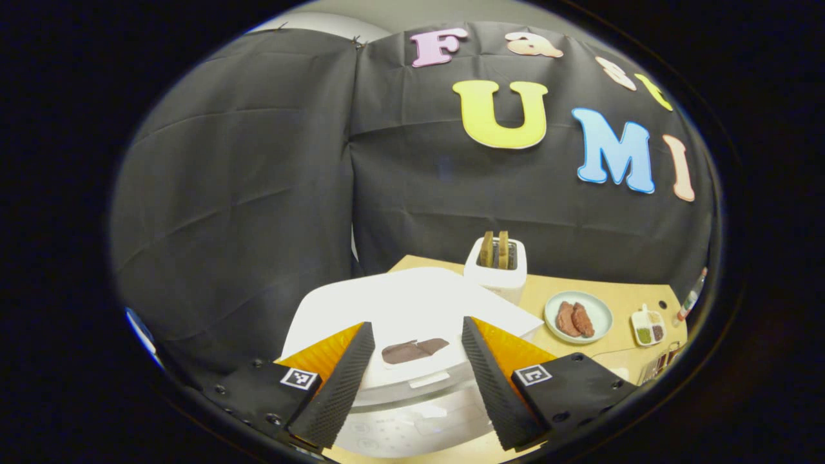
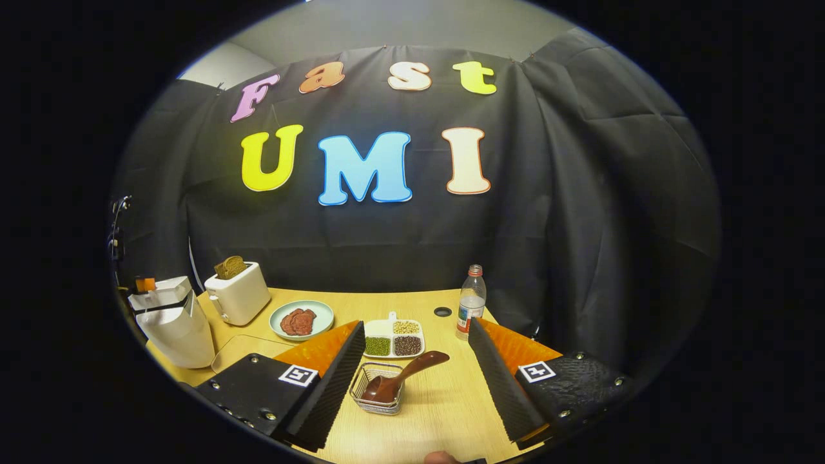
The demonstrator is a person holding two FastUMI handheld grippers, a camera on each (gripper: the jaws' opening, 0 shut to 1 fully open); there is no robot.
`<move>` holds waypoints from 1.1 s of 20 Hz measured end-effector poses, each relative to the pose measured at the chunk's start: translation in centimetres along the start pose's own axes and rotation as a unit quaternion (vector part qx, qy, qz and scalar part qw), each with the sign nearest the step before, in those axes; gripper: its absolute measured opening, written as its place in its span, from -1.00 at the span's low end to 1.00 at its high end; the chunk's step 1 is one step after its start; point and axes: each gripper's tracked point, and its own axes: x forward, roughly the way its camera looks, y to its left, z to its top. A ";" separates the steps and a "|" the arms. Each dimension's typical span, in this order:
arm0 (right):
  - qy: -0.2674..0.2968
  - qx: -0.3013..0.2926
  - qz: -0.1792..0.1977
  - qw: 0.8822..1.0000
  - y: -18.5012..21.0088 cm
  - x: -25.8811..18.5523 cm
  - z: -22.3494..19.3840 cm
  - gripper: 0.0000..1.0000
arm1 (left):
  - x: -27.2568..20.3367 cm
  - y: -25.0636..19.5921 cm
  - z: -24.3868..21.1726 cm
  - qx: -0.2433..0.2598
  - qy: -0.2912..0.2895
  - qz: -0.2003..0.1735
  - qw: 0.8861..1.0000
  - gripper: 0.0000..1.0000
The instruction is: Close the left gripper, press the button to open the rice cooker; take a wooden spoon from the chopstick holder with the right hand, scoop a spoonful of rice and pour it into the rice cooker, then put the wooden spoon back into the chopstick holder.
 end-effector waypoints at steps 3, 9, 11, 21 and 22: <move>0.003 0.001 0.001 1.000 0.1 0.0 -0.3 0.95 | 0.4 -0.2 -1.4 0.003 0.010 -0.004 1.000 0.87; 0.009 0.005 0.002 1.000 0.3 0.3 -0.9 0.95 | 1.1 -0.6 -3.6 0.011 0.028 -0.006 1.000 0.92; 0.011 0.002 0.003 1.000 0.5 0.4 -1.0 0.95 | 1.2 -0.7 -3.7 0.021 0.021 -0.005 1.000 0.86; 0.008 0.000 0.024 1.000 3.1 0.2 -0.5 0.95 | 0.7 -0.8 -3.7 0.027 -0.008 -0.012 1.000 0.97; 0.003 -0.001 0.029 1.000 3.6 0.1 -0.1 0.95 | 0.5 -0.9 -3.6 0.028 -0.009 -0.016 0.999 0.94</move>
